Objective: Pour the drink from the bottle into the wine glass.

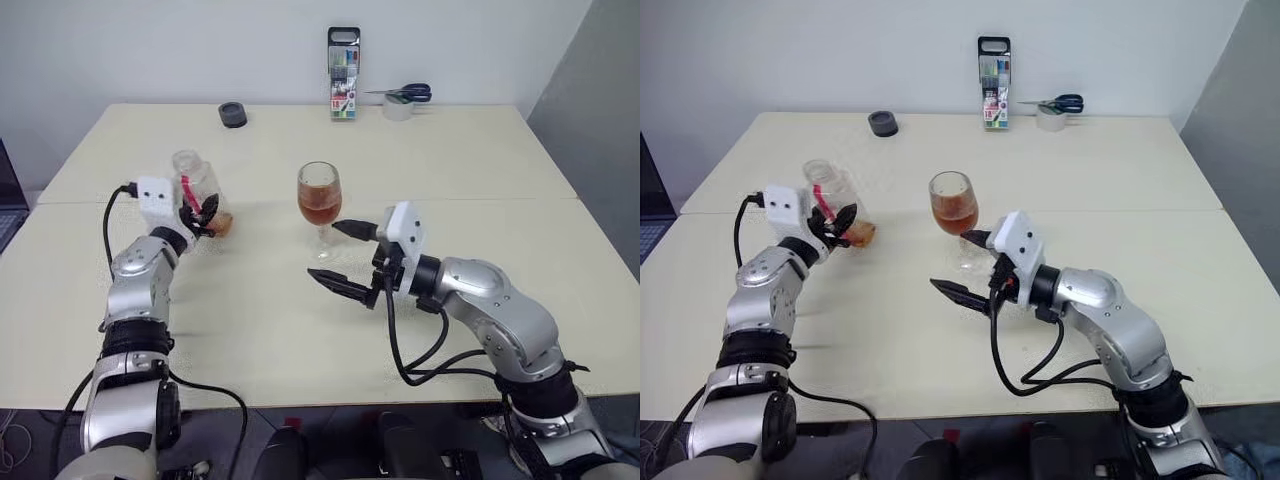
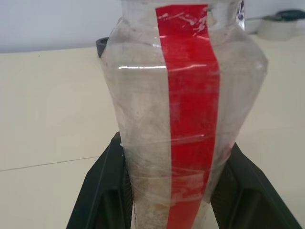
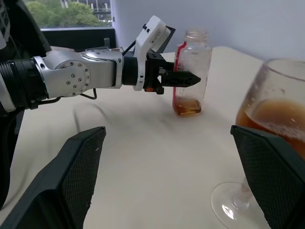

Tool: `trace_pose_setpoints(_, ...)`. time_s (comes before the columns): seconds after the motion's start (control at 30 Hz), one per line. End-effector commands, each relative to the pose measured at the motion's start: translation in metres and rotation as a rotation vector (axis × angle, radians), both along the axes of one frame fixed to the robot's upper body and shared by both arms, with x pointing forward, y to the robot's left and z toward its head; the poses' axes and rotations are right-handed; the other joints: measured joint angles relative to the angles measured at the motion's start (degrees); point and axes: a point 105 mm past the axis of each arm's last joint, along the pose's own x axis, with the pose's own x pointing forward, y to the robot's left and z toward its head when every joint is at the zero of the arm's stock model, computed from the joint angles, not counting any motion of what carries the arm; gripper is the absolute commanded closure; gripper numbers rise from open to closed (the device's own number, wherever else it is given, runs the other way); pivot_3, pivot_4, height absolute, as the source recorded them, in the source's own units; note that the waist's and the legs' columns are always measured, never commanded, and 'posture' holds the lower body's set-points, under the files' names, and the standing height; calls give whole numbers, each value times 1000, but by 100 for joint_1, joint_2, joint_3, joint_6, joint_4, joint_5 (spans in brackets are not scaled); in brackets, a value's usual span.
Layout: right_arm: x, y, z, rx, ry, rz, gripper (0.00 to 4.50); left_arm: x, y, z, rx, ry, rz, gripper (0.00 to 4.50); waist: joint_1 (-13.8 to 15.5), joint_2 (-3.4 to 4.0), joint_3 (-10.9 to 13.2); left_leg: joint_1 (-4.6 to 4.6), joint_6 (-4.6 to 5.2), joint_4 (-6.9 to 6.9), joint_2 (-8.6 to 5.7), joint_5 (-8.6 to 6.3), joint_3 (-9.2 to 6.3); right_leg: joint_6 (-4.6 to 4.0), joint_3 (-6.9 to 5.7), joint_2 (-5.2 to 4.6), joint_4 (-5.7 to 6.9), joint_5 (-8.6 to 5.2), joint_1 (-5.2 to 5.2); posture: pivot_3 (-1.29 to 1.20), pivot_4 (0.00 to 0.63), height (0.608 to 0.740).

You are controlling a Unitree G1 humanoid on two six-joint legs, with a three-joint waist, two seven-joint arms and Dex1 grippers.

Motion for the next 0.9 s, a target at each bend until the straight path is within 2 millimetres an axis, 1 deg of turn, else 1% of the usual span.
trace_pose_setpoints(0.03, -3, 4, 8, -5, -46, 27, 0, -5, -1, 16, -12, -82, -23, 2811, 5, -3, -2, 0, 0, 0, 0, 0, 1, 0, 1, 0, -1, 0, 0, 0, 150, 740)
trace_pose_setpoints(0.13, -4, 6, 8, -12, -47, 38, 0, -6, 2, 7, 6, -59, -8, 2811, 5, -4, -3, 2, 0, 0, 0, 0, 4, 0, 3, -1, -1, 0, 0, 0, 150, 740)
trace_pose_setpoints(0.23, -5, 7, 7, -15, -46, 41, 0, -6, 1, 1, 27, -38, -19, 2811, 5, -5, -3, 2, 0, -1, 0, 0, 3, 0, 2, -1, 0, 0, 0, 0, 150, 740)
trace_pose_setpoints(0.4, -4, 7, 7, -15, -46, 38, 0, -6, -2, -1, 11, -30, -33, 2811, 5, -5, -4, 2, 1, -1, 0, -1, 4, 0, 3, -1, 0, 0, 0, 0, 150, 740)
trace_pose_setpoints(0.47, -4, 8, 8, -11, -44, 38, 0, -6, -2, -2, 8, -28, -37, 2097, 5, -5, -4, 2, 1, -1, 0, -1, 4, 0, 3, -1, 0, 0, 1, 0, 150, 740)
trace_pose_setpoints(0.5, -4, 8, 8, -10, -44, 38, 0, -6, -2, -2, 5, -27, -38, 1863, 6, -5, -4, 2, 1, -1, 0, -1, 4, 0, 3, -1, 0, 0, 0, 0, 150, 740)
trace_pose_setpoints(0.63, -5, 9, 8, -5, -41, 39, 0, -7, -3, -2, 10, -27, -43, 524, 5, -5, -4, 2, 1, -1, 0, -1, 4, 0, 3, 0, 0, 0, 0, 0, 150, 740)
trace_pose_setpoints(0.67, -5, 9, 8, -4, -40, 39, 0, -7, -4, -2, 12, -28, -45, 236, 5, -5, -4, 2, 2, -2, 0, -1, 4, 0, 3, 0, 0, 0, 0, 0, 150, 740)
trace_pose_setpoints(0.7, -5, 9, 8, -4, -40, 39, 0, -7, -4, -2, 16, -28, -46, 47, 5, -5, -4, 2, 2, -2, 0, -1, 4, 0, 3, 0, 0, 0, 0, 0, 150, 740)
trace_pose_setpoints(0.9, -3, 7, 1, -7, -30, 24, 0, -9, -5, -5, 54, -24, -51, 47, 5, -5, -4, 3, 3, -2, 0, -1, 4, 0, 3, 0, -1, 0, 0, 0, 150, 740)
